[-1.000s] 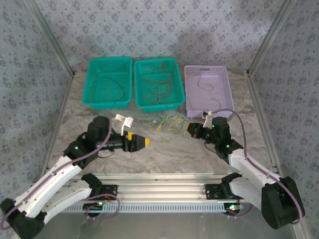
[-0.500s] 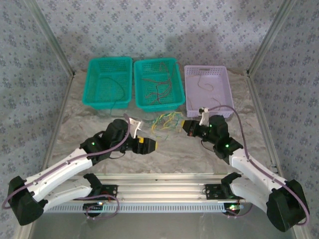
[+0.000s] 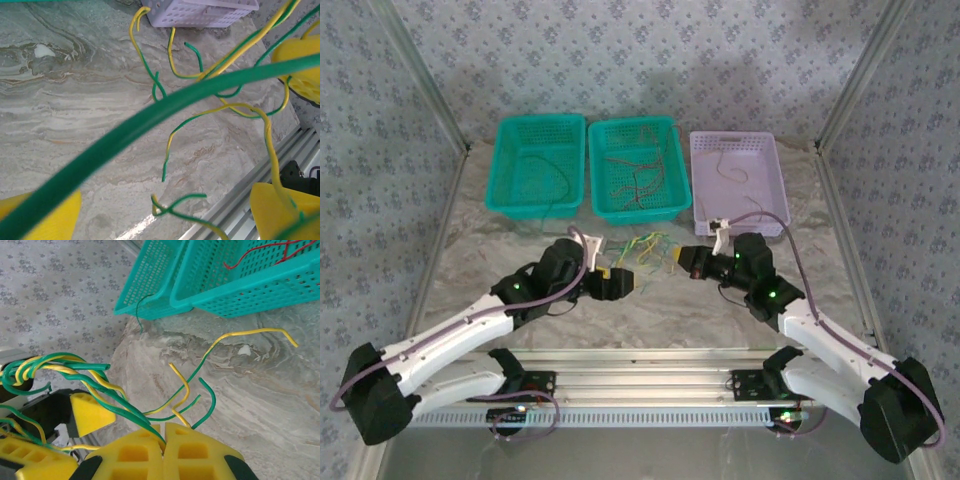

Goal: Untangle the cables

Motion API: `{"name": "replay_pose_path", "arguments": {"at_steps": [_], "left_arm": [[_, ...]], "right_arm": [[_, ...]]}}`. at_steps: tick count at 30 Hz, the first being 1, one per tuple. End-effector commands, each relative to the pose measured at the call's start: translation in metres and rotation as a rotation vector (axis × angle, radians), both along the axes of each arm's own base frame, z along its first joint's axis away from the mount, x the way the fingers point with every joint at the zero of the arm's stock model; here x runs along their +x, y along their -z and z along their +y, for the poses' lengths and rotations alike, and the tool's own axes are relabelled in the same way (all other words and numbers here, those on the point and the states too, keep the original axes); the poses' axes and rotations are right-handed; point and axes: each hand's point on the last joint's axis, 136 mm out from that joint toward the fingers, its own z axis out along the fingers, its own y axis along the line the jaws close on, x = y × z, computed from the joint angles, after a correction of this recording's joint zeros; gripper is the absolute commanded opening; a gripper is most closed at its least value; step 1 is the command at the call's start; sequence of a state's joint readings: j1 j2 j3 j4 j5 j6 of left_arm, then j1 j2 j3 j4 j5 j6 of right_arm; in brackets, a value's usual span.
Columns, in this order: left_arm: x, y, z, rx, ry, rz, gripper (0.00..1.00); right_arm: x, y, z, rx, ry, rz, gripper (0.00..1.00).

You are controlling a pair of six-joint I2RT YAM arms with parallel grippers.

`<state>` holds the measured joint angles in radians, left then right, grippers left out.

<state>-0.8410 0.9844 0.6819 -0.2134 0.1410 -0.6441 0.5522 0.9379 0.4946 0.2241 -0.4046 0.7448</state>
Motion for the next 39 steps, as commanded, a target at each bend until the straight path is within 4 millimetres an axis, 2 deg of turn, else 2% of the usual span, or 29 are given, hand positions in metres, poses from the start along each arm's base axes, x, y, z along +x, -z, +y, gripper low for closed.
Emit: {"name": "replay_pose_path", "arguments": {"at_steps": [1,7,9,12,16,19,22,25,30,34,39], "left_arm": [[0.007,-0.012,-0.008,-0.05,-0.011,-0.043,0.7],[0.007,-0.023,-0.004,-0.078,-0.02,-0.072,0.13],[0.006,-0.026,0.0,-0.078,-0.03,-0.08,0.0],[0.005,-0.035,0.009,-0.085,-0.041,-0.096,0.0],[0.003,-0.06,0.035,-0.099,-0.095,-0.153,0.0],[0.001,-0.082,0.059,-0.116,-0.147,-0.19,0.0],[-0.003,-0.107,0.081,-0.122,-0.187,-0.231,0.0],[-0.007,-0.126,0.096,-0.122,-0.212,-0.265,0.0],[-0.011,-0.153,0.115,-0.112,-0.252,-0.325,0.0],[-0.017,-0.182,0.131,-0.085,-0.28,-0.397,0.0],[-0.017,-0.2,0.152,0.007,-0.339,-0.459,0.0]], "right_arm": [[-0.002,-0.024,0.009,0.056,-0.033,-0.04,0.0],[-0.004,-0.022,0.01,0.056,-0.039,-0.035,0.0],[-0.004,-0.021,0.009,0.052,-0.037,-0.034,0.0],[-0.001,-0.016,0.005,0.028,-0.011,-0.028,0.0],[0.007,-0.001,-0.009,-0.023,0.049,0.004,0.0],[0.017,0.021,-0.028,-0.091,0.131,0.049,0.0],[0.025,0.051,-0.052,-0.148,0.212,0.138,0.0],[0.029,0.078,-0.068,-0.145,0.261,0.228,0.0],[0.028,0.104,-0.085,-0.198,0.315,0.3,0.0],[0.023,0.125,-0.112,-0.305,0.416,0.377,0.0],[0.021,0.123,-0.144,-0.386,0.554,0.35,0.0]]}}
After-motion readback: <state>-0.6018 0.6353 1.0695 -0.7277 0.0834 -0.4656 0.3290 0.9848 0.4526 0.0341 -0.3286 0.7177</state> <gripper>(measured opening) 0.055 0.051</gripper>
